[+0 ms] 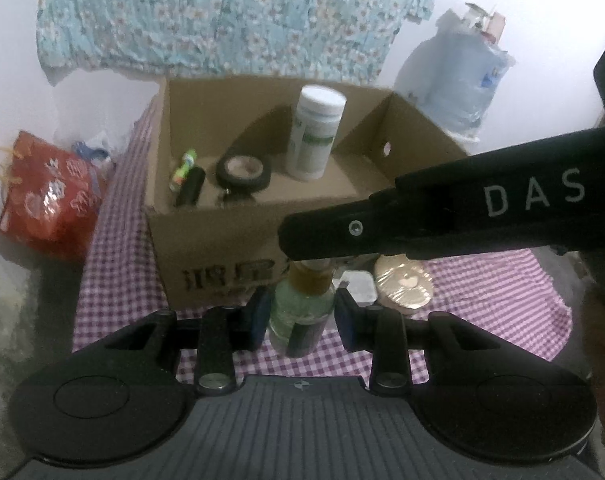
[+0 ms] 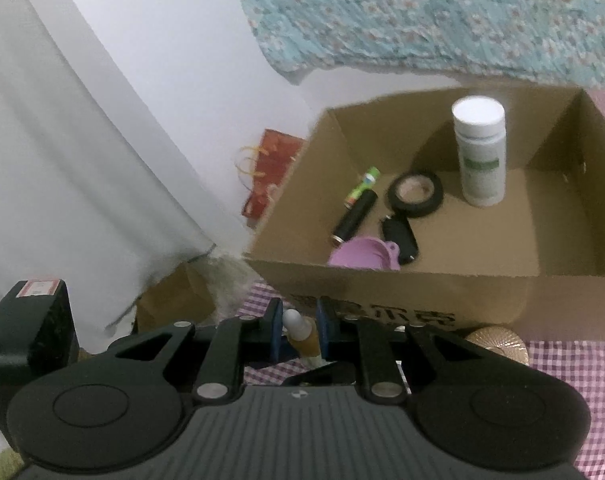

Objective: Organize rigid objects
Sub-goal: 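Grasp the green dropper bottle with the right gripper, then carry the dropper bottle with the right gripper and release it into the box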

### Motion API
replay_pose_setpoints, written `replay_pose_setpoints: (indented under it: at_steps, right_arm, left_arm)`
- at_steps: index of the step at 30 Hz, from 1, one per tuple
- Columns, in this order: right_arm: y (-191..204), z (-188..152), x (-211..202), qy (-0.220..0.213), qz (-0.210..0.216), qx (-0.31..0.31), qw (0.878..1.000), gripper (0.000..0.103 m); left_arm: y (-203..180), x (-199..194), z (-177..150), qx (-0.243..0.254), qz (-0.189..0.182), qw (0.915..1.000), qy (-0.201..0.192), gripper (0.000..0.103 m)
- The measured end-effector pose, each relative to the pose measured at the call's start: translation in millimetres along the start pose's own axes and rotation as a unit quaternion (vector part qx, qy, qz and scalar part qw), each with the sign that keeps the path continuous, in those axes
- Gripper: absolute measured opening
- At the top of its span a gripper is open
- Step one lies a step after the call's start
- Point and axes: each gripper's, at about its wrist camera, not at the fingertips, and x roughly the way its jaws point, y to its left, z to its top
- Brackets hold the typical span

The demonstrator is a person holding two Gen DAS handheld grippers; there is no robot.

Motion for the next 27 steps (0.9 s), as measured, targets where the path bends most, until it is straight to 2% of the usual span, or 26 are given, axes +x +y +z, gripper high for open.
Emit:
replay_pose_setpoints:
  at_steps: [7, 9, 12, 16, 20, 23, 27]
  right_arm:
    - [23.1, 19.3, -42.4, -0.049, 0.036, -0.034, 0.998, 0.019]
    - [26.1, 31.4, -55.4, -0.063, 0.057, -0.044, 0.995, 0.014]
    - [25.5, 48.8, -66.0, -0.076, 0.072, -0.056, 0.993, 0.014]
    - [12.8, 74.5, -71.6, -0.092, 0.068, -0.063, 0.991, 0.014]
    - [-17.1, 103.2, -62.8, -0.09, 0.067, -0.043, 0.993, 0.014]
    - [-45.8, 122.0, -47.7, -0.075, 0.071, -0.014, 0.995, 0.014]
    - [-85.3, 135.6, -19.4, -0.048, 0.074, 0.027, 0.996, 0.014]
  left_arm:
    - [-21.1, -39.8, 29.5, 0.019, 0.015, 0.9987, -0.046, 0.032]
    - [-26.3, -45.4, 43.0, 0.018, 0.008, 0.9982, -0.057, 0.032]
    - [-32.8, -44.5, 63.0, 0.009, -0.009, 0.9976, -0.068, 0.032]
    - [-37.3, -25.5, 89.7, 0.001, -0.023, 0.9973, -0.07, 0.031]
    - [-38.6, 6.2, 113.1, -0.01, -0.039, 0.9979, -0.052, 0.031]
    - [-39.3, 35.5, 128.2, -0.012, -0.047, 0.9983, -0.031, 0.031]
    - [-38.1, 76.2, 135.6, -0.008, -0.033, 0.9994, 0.007, 0.031]
